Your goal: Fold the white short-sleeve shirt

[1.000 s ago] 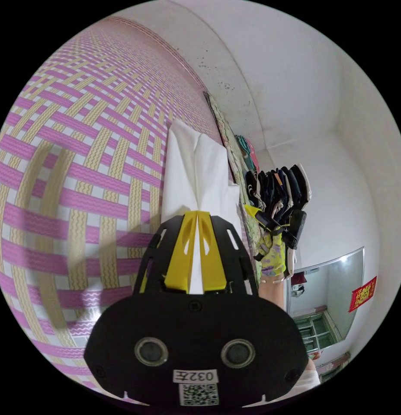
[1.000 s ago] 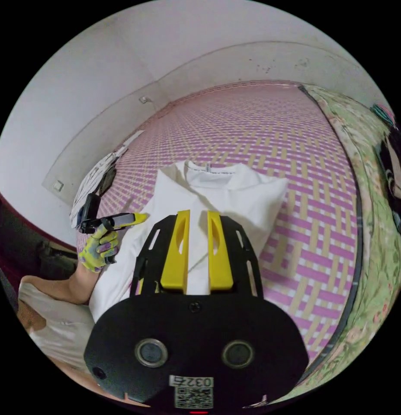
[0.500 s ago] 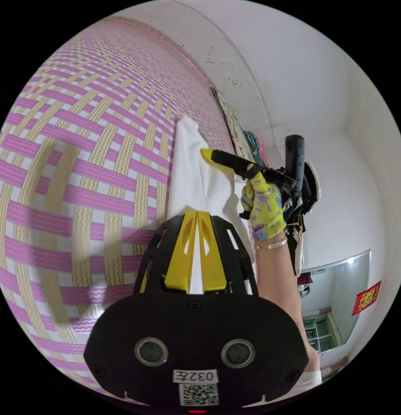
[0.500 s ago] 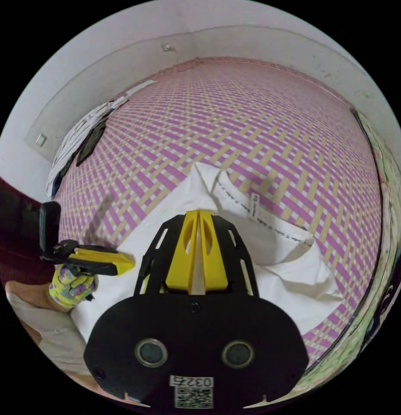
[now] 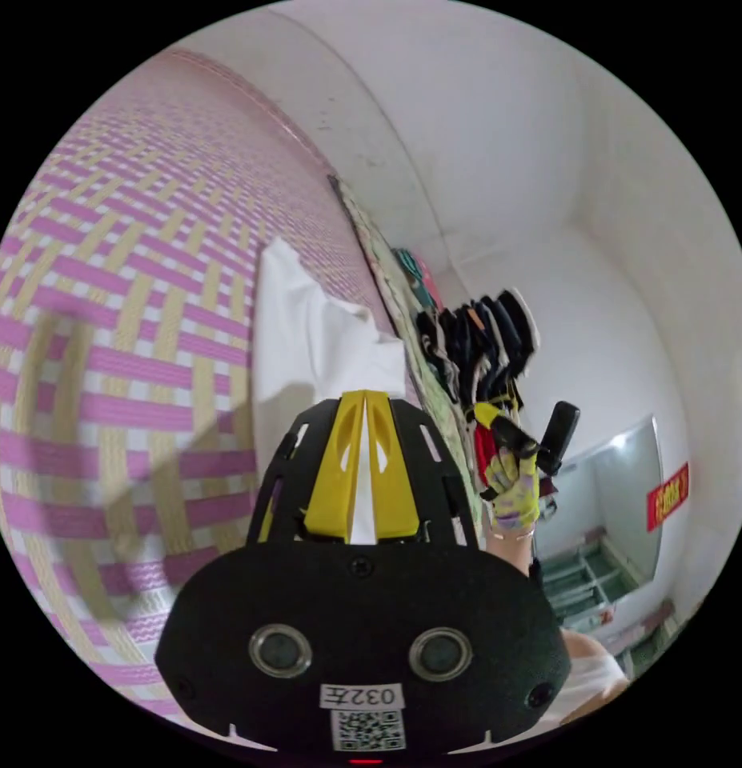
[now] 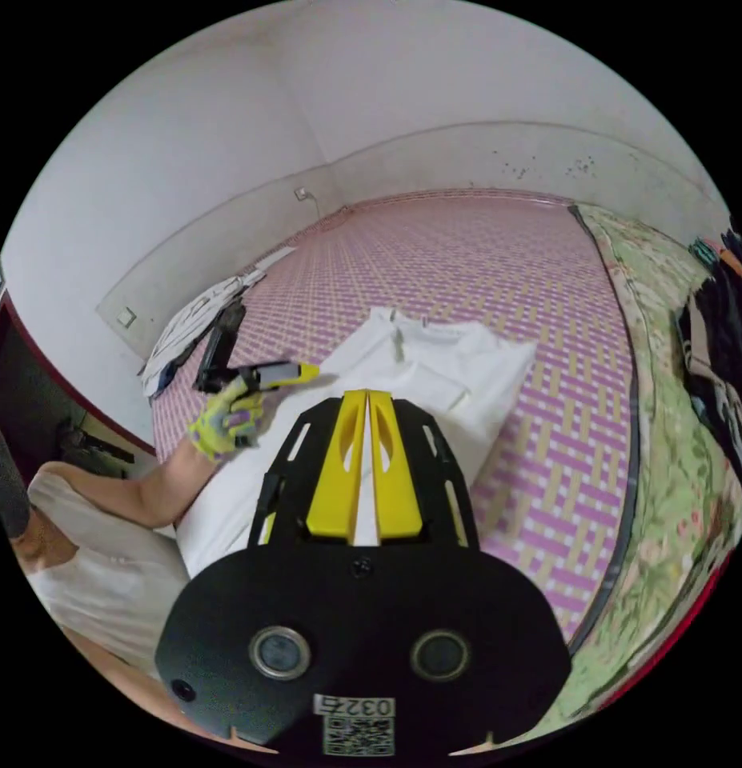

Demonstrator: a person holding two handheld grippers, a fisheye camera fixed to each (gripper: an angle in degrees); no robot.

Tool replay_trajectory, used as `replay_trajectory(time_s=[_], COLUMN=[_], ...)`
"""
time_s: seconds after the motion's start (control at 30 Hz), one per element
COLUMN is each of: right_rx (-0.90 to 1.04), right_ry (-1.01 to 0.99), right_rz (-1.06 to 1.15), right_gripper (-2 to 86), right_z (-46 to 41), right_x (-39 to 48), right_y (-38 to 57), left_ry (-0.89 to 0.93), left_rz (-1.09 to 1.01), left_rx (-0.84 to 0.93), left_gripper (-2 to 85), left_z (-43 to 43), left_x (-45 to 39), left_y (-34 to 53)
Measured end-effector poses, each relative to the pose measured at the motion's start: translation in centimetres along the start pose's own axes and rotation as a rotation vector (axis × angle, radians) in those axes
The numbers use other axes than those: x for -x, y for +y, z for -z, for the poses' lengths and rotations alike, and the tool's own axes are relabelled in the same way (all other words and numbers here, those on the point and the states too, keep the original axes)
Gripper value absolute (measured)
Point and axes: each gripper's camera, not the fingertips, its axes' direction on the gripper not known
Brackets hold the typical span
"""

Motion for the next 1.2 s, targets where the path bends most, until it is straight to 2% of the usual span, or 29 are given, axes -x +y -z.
replay_trajectory(time_s=[0.1, 0.2, 0.4, 0.53, 0.63, 0.8, 0.87, 0.93, 1.03, 1.13, 1.2], right_rx=[0.104, 0.121, 0.131, 0.133, 0.134, 0.123, 0.112, 0.107, -0.018, -0.076, -0.102], right_ry=[0.016, 0.039, 0.114, 0.146, 0.141, 0.196, 0.221, 0.181, 0.045, 0.000, -0.082], right_rz=[-0.050, -0.041, 0.007, 0.035, 0.041, -0.001, -0.004, -0.047, -0.070, -0.072, -0.112], right_gripper=[-0.7, -0.5, -0.7, -0.9, -1.0, -0.8, -0.6, 0.0, 3.4, 4.6, 4.7], right_z=[0.6, 0.8, -0.1, -1.0, -1.2, -1.9, -2.2, -1.7, 2.3, 6.2, 9.0], right_x=[1.2, 3.4, 5.3, 4.5, 2.9, -1.2, -2.6, -4.4, -5.8, -6.0, -6.7], right_y=[8.0, 14.5, 20.6, 20.8, 19.9, 16.6, 15.5, 15.2, 18.3, 23.9, 29.2], left_ry=[0.041, 0.072, -0.163, -0.269, -0.259, -0.433, -0.445, -0.393, -0.190, -0.047, 0.096], left_rz=[-0.106, -0.185, -0.244, -0.233, -0.207, -0.217, -0.208, -0.162, -0.181, -0.252, -0.299], left_rx=[0.191, 0.350, 0.496, 0.491, 0.432, 0.326, 0.294, 0.282, 0.196, 0.203, 0.213], left_gripper=[-0.9, -0.9, -0.9, -0.9, -0.9, -0.9, -0.9, -0.8, -0.6, 0.5, 3.1], left_z=[-3.0, -4.8, -5.4, -6.1, -6.9, -9.3, -9.5, -8.4, -2.5, 5.2, 11.8], left_x=[-1.6, -3.8, -4.1, -1.9, -0.3, 1.3, 2.4, 4.1, 5.4, 5.4, 5.7], left_y=[0.4, 1.8, 8.3, 10.1, 9.9, 7.2, 6.4, 6.3, 8.6, 14.5, 21.8])
